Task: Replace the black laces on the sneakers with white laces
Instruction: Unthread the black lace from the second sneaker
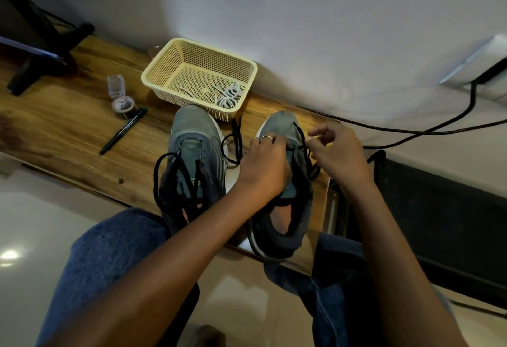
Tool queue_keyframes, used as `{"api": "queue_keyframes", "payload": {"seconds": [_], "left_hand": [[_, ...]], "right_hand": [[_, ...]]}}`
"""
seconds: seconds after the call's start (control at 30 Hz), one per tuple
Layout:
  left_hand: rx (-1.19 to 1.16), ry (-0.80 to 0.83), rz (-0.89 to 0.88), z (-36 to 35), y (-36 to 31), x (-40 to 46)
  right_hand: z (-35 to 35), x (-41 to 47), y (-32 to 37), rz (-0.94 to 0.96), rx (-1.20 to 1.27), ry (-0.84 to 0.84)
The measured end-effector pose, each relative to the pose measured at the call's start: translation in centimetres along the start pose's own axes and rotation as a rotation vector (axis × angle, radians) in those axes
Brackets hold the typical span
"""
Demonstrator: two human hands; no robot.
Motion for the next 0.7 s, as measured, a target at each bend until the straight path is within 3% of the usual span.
{"api": "queue_keyframes", "payload": {"seconds": [0.13, 0.4, 0.57, 0.7], "left_hand": [[0.030, 0.068, 0.063, 0.3, -0.1, 0.1], [-0.003, -0.041, 0.034, 0.4, -0.3, 0.6], [-0.193, -0.079, 0.108, 1.5, 0.5, 0.7], [-0.278, -0.119, 0.046, 1.7, 1.0, 0.5]], "right_hand": [[-1.5, -0.4, 0.1, -0.054, -0.154, 0.298], [-1.2, -0.6, 0.1, -0.156, -0.174, 0.313], [-0.4, -0.5, -0.3, -0.189, -0.115, 0.252], [-0.6, -0.4, -0.3, -0.174, -0.151, 0.231]]}}
Point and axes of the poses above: each hand's wrist, its own x-axis towards the middle knuckle, its own z-axis out of the back of the hand, y = z × x, the point moved 3 cm from there along x, towards the middle knuckle, and after that the axes turned 14 degrees about y, right-handed, at the moved point
